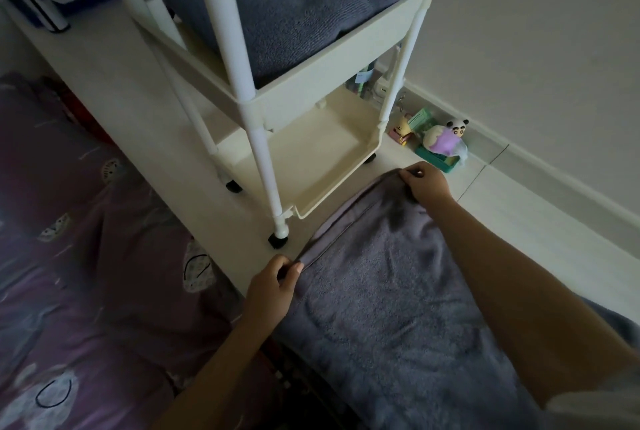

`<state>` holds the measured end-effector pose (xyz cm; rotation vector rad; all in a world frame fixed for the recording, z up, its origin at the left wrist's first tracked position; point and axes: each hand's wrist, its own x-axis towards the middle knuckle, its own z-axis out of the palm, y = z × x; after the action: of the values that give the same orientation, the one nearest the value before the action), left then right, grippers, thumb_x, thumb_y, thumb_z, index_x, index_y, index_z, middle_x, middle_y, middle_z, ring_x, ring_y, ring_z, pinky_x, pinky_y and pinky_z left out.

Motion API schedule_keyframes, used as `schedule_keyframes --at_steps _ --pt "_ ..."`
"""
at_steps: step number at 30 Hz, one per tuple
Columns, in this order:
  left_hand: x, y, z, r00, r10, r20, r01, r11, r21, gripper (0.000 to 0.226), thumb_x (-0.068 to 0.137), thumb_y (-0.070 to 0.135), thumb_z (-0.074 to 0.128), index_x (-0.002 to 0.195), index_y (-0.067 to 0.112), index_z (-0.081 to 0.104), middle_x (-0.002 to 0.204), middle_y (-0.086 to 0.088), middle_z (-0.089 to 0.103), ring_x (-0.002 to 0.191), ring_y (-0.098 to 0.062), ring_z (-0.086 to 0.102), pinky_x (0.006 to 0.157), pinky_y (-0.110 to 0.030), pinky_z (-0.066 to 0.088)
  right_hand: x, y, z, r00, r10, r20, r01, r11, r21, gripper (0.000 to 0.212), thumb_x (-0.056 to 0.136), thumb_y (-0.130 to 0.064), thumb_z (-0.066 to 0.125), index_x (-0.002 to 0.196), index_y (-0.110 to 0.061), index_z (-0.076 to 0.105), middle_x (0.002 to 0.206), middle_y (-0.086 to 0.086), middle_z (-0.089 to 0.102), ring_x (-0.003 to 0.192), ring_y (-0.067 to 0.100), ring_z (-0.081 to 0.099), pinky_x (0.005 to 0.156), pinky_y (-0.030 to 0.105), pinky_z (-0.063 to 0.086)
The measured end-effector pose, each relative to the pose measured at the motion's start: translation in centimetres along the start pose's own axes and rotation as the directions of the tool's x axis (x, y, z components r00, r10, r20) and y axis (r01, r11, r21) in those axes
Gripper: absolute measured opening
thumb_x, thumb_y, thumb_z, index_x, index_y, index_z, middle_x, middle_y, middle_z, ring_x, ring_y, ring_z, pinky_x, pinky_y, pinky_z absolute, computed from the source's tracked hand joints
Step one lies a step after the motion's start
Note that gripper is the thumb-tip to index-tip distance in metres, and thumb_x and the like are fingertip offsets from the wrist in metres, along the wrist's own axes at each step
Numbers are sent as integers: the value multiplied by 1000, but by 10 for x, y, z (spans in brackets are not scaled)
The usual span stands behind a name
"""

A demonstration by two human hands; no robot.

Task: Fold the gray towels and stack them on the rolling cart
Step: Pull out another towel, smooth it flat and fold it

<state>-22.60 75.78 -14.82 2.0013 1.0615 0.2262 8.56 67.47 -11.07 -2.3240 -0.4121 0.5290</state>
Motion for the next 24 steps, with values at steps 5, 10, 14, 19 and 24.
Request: schedule_keyframes --at_steps 5,10,14,19,24 --pt "-8 28 -7 995 52 91 -39 990 -135 17 91 31 57 76 26 52 78 5 62 77 -10 59 64 -15 40 -24 9 -52 997 69 -22 -64 978 197 14 88 -25 63 97 -15 66 87 2 58 78 18 53 67 26 44" --pt "-20 80 -17 974 91 206 -37 967 -251 15 88 33 60 78 22 58 80 2 64 79 -9 60 67 -19 43 -58 16 -121 979 165 -119 -86 865 494 13 87 -20 66 74 -19 64 70 2 59 60 14 51 44 15 44" --pt "-31 141 -26 887 268 377 -163 944 -288 15 82 23 70 79 22 55 75 9 58 73 -1 54 63 -8 41 -94 25 -193 947 179 -266 -4 836 549 26 87 -21 65 64 -15 55 64 6 48 58 17 44 57 28 37" --pt "-32 222 -21 734 450 509 -384 893 -237 21 73 34 77 70 22 60 65 12 60 65 -1 54 65 -20 40 -150 36 -291 863 226 -451 114 783 612 35 86 -24 65 58 -19 45 62 3 40 59 16 38 58 30 32" --pt "-24 278 12 647 499 576 -500 848 -174 31 73 43 75 76 15 60 74 7 58 70 -8 52 66 -24 40 -217 49 -372 741 312 -595 276 666 693 32 90 -18 62 62 -14 47 66 1 45 62 11 44 57 22 41"
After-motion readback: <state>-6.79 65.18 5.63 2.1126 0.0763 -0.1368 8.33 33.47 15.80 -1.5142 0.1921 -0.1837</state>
